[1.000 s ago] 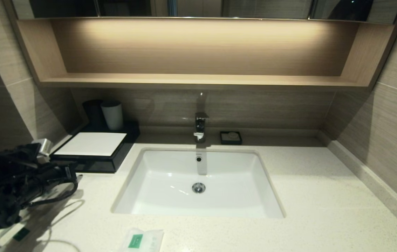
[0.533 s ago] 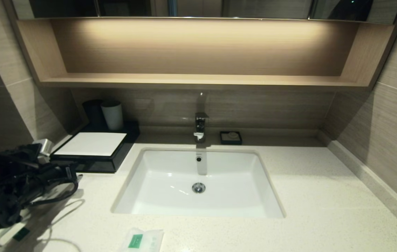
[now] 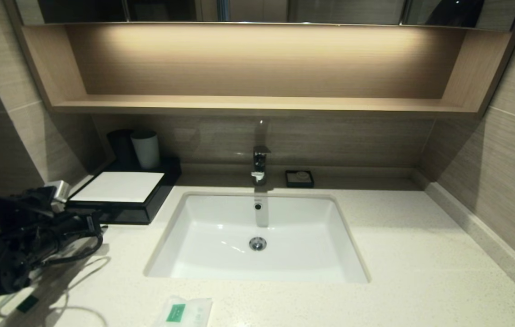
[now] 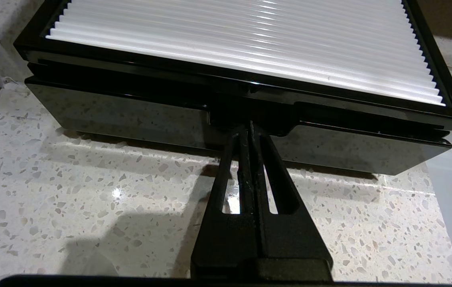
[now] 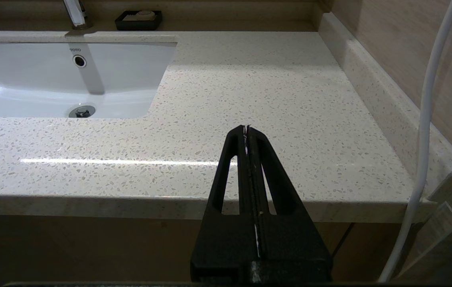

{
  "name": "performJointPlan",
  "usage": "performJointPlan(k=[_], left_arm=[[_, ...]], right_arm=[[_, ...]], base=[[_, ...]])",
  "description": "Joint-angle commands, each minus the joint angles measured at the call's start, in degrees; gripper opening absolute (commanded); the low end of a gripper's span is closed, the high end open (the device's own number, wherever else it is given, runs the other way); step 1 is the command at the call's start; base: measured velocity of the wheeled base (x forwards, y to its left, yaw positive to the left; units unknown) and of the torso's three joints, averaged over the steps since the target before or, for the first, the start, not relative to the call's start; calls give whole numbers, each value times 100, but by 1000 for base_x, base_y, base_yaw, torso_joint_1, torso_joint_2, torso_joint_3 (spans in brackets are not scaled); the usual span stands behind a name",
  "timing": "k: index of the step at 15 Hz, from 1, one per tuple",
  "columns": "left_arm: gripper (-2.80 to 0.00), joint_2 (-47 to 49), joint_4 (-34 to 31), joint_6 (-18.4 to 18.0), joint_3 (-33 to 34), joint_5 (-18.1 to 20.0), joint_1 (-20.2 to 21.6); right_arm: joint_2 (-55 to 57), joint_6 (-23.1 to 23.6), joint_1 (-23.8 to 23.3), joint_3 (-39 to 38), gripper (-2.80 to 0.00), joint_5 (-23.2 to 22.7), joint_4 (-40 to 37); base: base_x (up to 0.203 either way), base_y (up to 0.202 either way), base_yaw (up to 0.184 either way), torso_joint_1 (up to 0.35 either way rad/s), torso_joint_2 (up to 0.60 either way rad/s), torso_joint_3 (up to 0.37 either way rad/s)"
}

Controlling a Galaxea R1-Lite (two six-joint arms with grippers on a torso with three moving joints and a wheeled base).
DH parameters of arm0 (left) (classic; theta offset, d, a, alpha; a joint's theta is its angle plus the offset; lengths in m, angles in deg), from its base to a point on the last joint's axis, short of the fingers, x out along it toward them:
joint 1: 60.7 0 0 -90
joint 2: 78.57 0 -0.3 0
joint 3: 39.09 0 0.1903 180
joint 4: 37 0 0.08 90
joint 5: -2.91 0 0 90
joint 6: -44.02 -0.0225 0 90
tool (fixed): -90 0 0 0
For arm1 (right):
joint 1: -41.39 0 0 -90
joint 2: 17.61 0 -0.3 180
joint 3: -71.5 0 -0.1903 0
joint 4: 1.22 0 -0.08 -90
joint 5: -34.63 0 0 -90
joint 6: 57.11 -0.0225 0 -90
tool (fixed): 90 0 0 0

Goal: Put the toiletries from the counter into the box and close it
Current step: Open the drawer

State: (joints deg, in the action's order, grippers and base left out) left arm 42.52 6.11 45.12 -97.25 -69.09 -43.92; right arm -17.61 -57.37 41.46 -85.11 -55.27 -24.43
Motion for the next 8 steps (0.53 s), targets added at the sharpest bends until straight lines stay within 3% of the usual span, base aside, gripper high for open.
performJointPlan(k=[1,8], left_arm=[[-280,20,41,5,-1,11,1],[-280,73,42,5,-19,11,-8]], right_arm=[[0,0,1,-6,-280,-1,2],[0,0,1,-3,-280,-1,2]], base=[[0,0,0,0,0,0],[0,0,0,0,0,0]])
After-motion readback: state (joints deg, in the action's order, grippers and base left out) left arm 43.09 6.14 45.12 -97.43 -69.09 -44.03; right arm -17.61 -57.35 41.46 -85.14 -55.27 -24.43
